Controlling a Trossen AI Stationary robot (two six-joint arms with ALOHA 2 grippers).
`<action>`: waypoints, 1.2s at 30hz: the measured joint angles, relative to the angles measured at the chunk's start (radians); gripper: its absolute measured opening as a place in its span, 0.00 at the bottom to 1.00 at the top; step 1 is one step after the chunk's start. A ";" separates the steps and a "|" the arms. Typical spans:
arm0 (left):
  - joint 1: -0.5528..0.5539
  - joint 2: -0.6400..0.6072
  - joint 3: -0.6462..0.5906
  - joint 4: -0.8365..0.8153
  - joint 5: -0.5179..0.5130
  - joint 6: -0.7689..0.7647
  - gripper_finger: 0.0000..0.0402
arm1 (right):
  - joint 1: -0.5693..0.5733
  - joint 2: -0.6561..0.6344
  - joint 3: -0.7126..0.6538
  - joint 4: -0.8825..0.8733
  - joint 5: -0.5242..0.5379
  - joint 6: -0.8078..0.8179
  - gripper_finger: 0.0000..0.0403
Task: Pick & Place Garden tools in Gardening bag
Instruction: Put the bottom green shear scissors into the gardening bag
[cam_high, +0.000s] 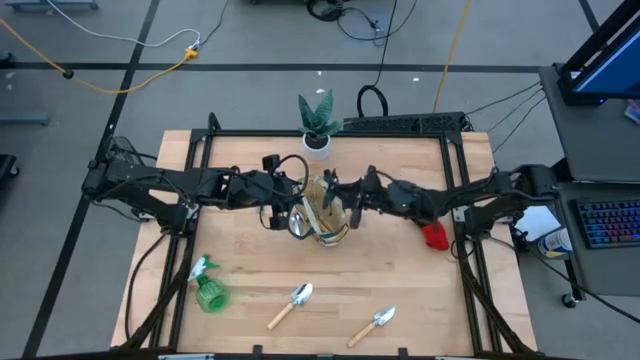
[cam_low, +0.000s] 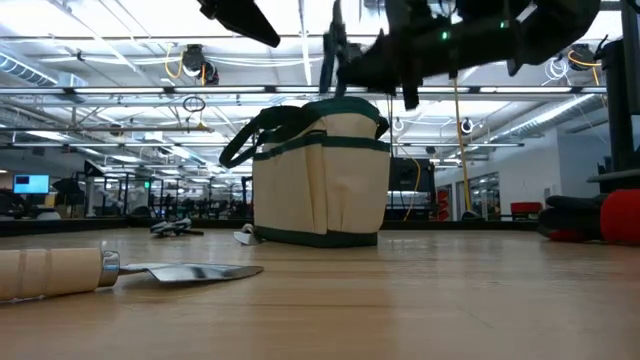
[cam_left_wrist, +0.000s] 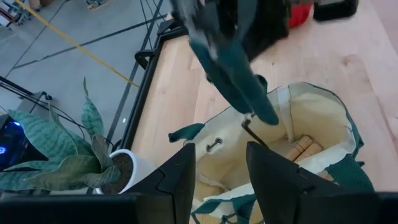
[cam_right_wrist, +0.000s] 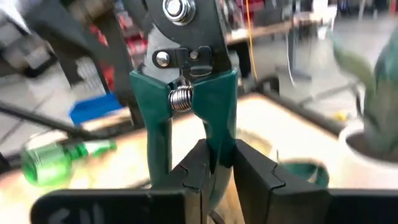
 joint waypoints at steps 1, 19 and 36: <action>0.000 0.000 0.000 -0.004 0.000 0.000 0.37 | -0.001 0.009 0.000 -0.018 0.000 0.012 0.11; 0.000 0.000 0.000 -0.042 0.000 -0.044 0.37 | 0.017 0.047 0.000 -0.180 -0.008 0.154 0.11; 0.000 0.000 0.000 -0.108 0.000 -0.093 0.37 | 0.046 0.047 0.000 -0.413 -0.206 0.354 0.11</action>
